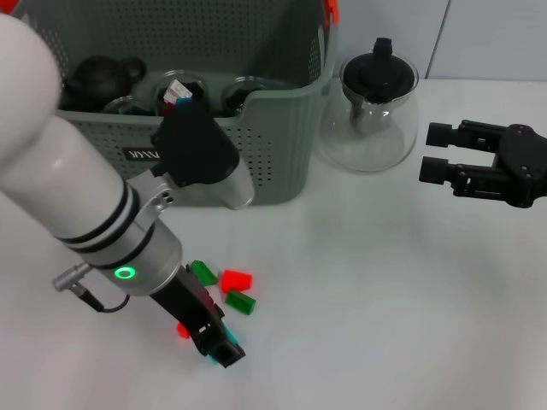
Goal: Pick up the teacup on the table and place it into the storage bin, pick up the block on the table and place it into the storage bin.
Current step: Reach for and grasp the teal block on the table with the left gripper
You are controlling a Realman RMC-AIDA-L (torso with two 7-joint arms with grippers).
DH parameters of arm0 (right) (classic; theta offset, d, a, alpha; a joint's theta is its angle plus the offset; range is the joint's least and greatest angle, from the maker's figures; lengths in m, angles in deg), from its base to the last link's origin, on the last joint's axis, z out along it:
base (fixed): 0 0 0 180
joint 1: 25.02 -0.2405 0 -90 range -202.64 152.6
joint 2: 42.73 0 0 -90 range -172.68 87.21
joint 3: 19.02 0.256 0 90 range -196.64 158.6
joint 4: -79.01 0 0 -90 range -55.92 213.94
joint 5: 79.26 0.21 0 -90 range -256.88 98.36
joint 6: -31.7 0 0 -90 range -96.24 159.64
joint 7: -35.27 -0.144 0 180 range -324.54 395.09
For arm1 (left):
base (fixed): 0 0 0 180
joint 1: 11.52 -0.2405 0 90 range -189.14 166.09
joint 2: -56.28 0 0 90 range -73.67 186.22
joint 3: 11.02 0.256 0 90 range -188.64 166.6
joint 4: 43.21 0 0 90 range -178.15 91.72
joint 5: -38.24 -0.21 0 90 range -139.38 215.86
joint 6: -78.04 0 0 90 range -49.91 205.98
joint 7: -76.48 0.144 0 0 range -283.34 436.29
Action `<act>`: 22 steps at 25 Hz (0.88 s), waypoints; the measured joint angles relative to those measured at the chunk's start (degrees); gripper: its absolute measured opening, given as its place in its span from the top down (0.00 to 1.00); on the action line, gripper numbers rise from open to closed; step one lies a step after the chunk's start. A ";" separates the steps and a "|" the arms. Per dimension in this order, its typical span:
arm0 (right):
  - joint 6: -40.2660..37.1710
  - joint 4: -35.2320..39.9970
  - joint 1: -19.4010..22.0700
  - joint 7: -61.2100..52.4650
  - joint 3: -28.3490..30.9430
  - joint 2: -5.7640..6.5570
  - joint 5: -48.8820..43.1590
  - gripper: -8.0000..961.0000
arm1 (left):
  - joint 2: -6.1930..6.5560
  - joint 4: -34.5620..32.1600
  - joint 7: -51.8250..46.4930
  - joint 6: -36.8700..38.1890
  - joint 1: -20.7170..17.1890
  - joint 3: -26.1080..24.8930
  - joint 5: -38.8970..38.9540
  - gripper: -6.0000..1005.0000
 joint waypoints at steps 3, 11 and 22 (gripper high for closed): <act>0.00 0.05 -0.01 -0.01 0.00 0.00 -0.01 0.18 | -0.01 0.46 -2.59 -2.08 0.21 1.96 -2.14 0.39; -0.10 0.10 0.06 -0.01 0.00 0.00 0.06 0.18 | -0.03 1.94 -5.74 -4.29 0.43 6.03 -4.39 0.39; -0.18 0.23 0.04 0.00 0.00 0.00 0.09 0.18 | -0.03 3.12 -7.95 -6.64 0.75 9.46 -5.09 0.39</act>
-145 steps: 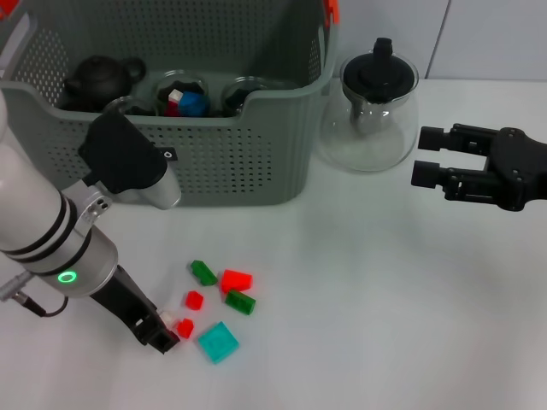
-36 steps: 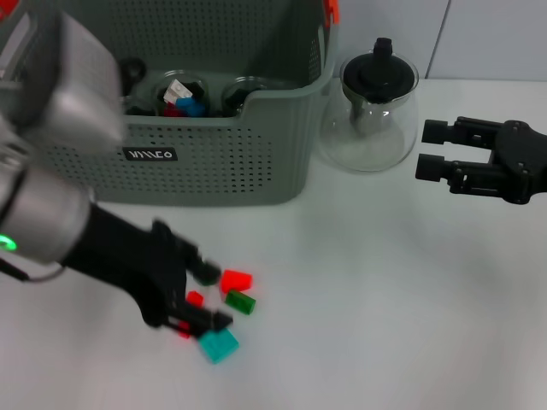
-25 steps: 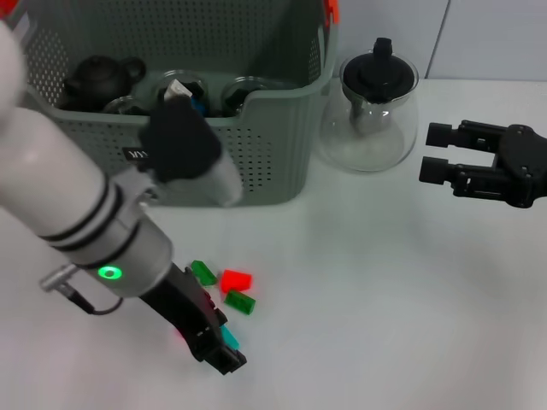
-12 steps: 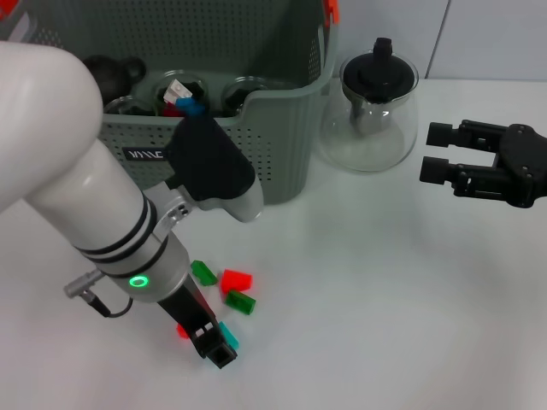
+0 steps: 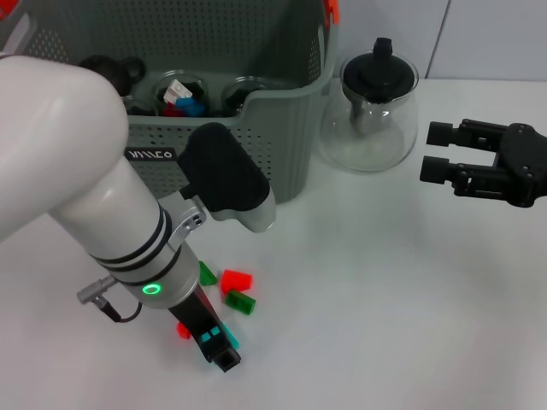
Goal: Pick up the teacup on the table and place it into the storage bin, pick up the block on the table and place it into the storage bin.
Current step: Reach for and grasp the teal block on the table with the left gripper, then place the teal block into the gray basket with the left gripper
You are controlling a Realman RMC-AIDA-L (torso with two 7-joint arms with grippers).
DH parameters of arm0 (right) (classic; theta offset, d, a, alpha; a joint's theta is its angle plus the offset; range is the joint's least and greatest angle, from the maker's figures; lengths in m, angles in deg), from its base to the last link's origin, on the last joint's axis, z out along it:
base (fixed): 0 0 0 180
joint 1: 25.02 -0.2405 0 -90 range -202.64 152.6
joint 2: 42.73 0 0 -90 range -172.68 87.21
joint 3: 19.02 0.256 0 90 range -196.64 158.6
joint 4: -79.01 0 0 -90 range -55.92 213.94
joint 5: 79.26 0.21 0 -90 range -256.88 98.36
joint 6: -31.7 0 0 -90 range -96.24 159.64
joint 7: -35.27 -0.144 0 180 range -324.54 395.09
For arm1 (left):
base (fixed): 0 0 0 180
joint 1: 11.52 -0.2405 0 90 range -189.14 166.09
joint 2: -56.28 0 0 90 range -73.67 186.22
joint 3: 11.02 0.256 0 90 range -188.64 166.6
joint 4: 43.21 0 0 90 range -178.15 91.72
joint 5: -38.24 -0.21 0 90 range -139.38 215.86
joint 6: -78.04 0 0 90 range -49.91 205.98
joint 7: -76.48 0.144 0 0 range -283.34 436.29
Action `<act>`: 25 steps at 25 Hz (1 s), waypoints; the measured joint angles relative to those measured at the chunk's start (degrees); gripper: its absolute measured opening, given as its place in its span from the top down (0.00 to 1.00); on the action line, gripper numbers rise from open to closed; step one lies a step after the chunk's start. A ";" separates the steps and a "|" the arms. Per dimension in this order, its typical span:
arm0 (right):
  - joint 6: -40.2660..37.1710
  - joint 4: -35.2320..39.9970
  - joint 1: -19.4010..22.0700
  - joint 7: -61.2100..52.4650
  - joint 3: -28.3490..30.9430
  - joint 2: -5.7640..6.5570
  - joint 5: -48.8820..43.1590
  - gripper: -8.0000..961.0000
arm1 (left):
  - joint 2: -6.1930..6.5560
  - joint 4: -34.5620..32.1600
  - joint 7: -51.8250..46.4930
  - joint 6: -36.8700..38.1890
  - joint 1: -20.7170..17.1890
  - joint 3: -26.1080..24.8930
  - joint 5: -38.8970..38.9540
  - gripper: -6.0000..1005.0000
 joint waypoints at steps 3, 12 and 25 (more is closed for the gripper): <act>0.02 0.00 0.00 0.00 0.00 0.00 0.00 0.18 | 0.00 0.04 -0.75 -0.77 0.00 1.42 -1.17 0.39; 0.00 -0.02 0.09 0.00 0.00 0.00 0.00 0.18 | 0.00 -0.18 -1.93 -1.29 0.06 3.26 -2.62 0.42; -0.19 -0.03 0.09 0.09 0.07 0.01 -0.01 0.18 | 0.01 -9.98 -1.21 5.50 -1.83 -2.48 1.27 0.59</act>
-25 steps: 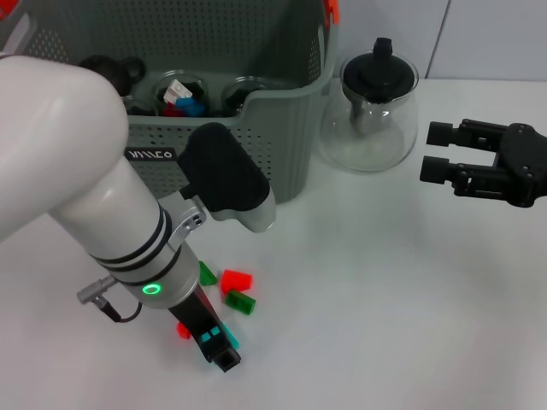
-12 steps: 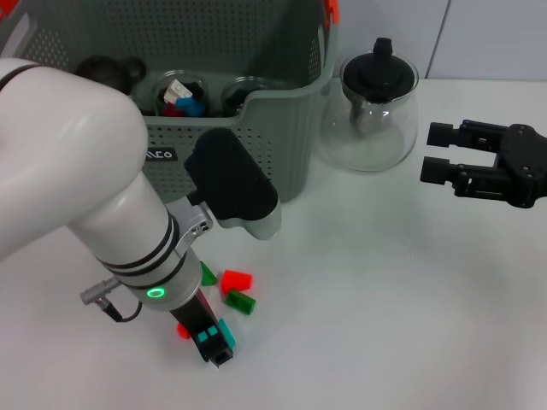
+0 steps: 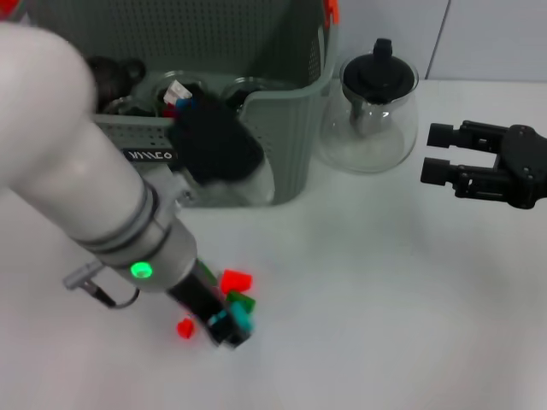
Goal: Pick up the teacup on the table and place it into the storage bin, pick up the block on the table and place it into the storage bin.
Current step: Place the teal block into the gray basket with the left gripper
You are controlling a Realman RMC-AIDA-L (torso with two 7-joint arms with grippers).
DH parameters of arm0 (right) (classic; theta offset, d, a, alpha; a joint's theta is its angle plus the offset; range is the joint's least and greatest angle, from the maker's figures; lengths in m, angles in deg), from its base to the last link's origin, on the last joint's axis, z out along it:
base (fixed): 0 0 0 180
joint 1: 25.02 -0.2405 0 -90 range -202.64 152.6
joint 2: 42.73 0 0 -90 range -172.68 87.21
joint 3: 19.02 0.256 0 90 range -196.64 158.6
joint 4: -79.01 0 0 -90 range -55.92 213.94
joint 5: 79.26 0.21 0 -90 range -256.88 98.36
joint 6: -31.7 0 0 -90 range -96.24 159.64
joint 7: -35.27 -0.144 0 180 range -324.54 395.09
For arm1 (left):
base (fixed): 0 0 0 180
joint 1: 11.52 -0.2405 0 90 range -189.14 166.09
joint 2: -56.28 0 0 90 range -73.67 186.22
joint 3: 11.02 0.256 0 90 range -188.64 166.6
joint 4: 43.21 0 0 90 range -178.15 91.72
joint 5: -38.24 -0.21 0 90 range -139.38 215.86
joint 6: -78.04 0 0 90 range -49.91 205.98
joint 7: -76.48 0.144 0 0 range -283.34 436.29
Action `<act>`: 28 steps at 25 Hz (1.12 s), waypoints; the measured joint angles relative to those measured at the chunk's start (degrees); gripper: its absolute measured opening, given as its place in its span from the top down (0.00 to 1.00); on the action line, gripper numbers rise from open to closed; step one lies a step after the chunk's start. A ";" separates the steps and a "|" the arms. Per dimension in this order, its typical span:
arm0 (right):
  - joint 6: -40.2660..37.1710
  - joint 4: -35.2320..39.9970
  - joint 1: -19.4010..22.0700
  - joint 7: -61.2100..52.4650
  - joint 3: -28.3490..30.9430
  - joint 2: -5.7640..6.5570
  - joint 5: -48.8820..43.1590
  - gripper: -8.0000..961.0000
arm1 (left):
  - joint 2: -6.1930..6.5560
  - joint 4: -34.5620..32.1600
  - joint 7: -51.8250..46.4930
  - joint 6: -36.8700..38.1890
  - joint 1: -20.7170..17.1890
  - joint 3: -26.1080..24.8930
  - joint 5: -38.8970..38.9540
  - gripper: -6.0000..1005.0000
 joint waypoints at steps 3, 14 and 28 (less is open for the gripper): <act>0.00 0.00 0.05 0.00 0.03 0.00 0.00 0.18 | 0.17 -7.60 3.08 5.59 -1.19 -10.83 11.74 0.60; -0.01 -0.08 -0.23 0.03 -0.27 -0.29 -0.21 0.18 | 7.58 -0.78 14.30 0.67 8.48 -50.01 35.61 0.60; 0.16 0.02 -0.53 0.09 -0.51 -0.18 -0.35 0.18 | 10.67 33.25 13.11 -34.92 23.48 -44.54 6.18 0.60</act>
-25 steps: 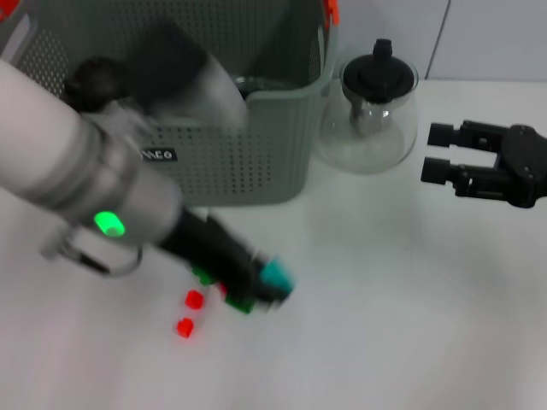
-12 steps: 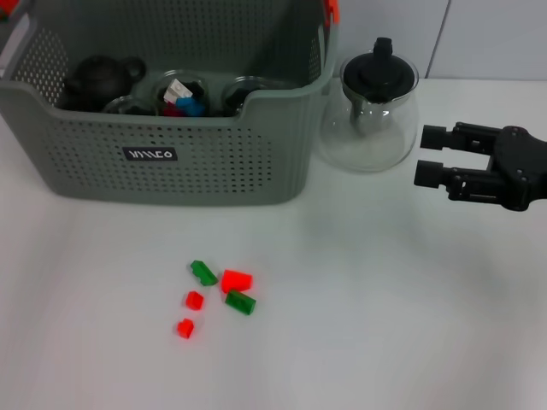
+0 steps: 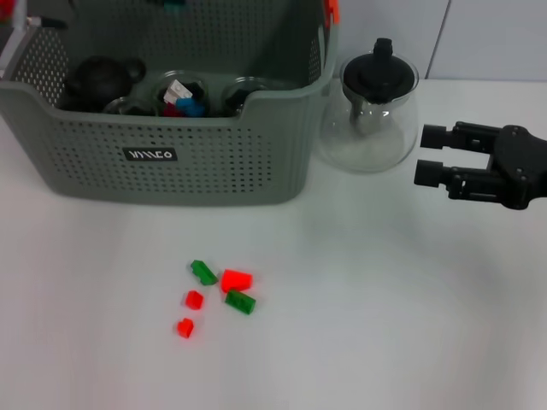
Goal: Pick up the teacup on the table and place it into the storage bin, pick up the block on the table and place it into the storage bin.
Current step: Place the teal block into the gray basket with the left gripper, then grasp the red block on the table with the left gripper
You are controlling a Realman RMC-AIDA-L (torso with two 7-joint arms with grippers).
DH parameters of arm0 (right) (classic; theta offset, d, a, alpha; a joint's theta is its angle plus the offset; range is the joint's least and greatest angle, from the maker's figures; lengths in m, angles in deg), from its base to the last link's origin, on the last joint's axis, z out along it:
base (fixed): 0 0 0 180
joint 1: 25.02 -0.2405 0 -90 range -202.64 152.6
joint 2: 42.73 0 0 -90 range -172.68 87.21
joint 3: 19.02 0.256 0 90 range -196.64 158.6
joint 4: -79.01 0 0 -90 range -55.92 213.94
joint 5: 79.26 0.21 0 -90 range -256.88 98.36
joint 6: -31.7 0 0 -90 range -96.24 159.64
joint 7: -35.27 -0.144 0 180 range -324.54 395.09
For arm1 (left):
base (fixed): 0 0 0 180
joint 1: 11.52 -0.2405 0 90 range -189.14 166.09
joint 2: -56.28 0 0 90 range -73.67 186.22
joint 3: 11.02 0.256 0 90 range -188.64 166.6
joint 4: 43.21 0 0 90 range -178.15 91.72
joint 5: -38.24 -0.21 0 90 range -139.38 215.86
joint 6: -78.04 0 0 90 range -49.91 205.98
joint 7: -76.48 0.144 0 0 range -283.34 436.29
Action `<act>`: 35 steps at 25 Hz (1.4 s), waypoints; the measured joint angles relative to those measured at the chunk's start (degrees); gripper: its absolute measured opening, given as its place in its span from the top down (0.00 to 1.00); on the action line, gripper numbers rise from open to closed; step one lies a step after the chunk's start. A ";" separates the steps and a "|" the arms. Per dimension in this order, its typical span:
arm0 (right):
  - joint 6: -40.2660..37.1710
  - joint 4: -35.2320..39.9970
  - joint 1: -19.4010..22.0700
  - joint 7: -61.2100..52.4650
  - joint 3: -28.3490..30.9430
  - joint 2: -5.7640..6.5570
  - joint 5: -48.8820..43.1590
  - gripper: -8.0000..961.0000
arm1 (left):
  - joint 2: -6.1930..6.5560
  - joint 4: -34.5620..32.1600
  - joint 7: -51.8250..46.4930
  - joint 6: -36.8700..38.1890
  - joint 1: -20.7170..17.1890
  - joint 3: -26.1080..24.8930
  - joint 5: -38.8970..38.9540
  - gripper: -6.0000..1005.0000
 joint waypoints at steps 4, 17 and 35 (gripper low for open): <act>-0.05 -0.01 0.00 0.00 -0.06 0.08 0.00 0.18 | -1.01 5.57 -2.37 -5.74 2.91 0.24 -7.26 0.60; -0.22 -0.08 0.13 -0.09 -0.19 0.16 0.00 0.18 | -3.96 7.33 -6.63 -11.27 4.38 2.38 -17.60 0.54; -0.33 0.05 0.17 0.21 -0.17 0.54 0.01 0.18 | -4.00 -28.09 -0.18 19.34 -8.50 -0.91 14.98 0.31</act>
